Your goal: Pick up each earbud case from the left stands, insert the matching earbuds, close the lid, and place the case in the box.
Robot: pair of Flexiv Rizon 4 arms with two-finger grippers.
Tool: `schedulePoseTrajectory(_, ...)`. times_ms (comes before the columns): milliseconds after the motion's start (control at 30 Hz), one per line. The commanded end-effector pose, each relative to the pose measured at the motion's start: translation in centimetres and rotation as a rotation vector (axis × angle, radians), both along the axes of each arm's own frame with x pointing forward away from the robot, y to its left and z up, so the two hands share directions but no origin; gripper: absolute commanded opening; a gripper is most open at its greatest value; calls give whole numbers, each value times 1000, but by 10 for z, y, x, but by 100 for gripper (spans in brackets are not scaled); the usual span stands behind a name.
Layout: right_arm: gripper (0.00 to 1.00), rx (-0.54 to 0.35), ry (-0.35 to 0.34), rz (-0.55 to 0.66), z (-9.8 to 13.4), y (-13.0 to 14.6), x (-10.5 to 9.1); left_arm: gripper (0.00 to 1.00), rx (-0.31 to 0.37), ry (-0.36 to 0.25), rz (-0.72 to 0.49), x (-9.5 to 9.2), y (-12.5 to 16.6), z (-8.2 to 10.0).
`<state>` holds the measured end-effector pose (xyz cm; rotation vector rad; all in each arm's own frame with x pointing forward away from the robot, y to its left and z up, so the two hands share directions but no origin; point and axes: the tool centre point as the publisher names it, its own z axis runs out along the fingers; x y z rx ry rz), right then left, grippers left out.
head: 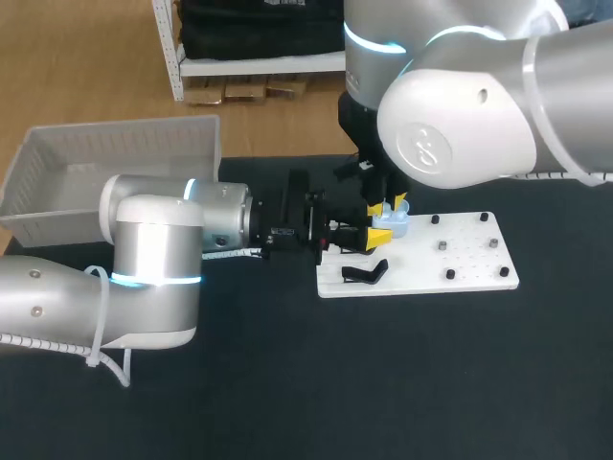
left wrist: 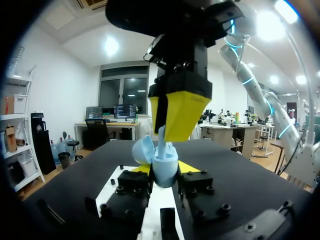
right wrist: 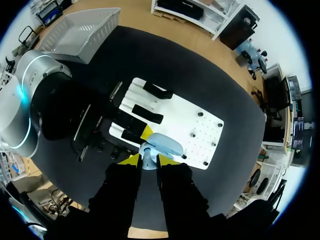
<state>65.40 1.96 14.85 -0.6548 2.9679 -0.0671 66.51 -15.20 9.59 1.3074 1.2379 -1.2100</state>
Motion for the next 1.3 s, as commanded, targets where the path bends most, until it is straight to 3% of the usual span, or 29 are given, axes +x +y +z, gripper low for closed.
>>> schedulePoseTrajectory(33,0,-1,1,-3,-2,0,2,0,3,0,2,0,0,0)
schedulePoseTrajectory(767,0,-22,22,7,-12,0,6,0,3,0,2,0,0,0)
schedulePoseTrajectory(833,26,-21,21,5,-12,0,6,0,3,0,2,0,0,0)
schedulePoseTrajectory(933,48,-18,20,2,-9,-2,6,0,3,0,2,0,0,0)
schedulePoseTrajectory(967,70,-10,20,-2,-8,-2,6,0,3,0,2,0,0,0)
schedulePoseTrajectory(1000,85,-4,21,-4,-6,-2,5,0,3,0,2,0,0,0)
schedulePoseTrajectory(1033,93,6,23,-7,-3,-3,4,0,3,0,2,0,0,0)
schedulePoseTrajectory(1100,98,25,27,-15,2,-5,2,0,3,0,2,0,0,0)
schedulePoseTrajectory(1300,100,106,8,-82,23,-16,13,0,3,0,2,0,0,0)
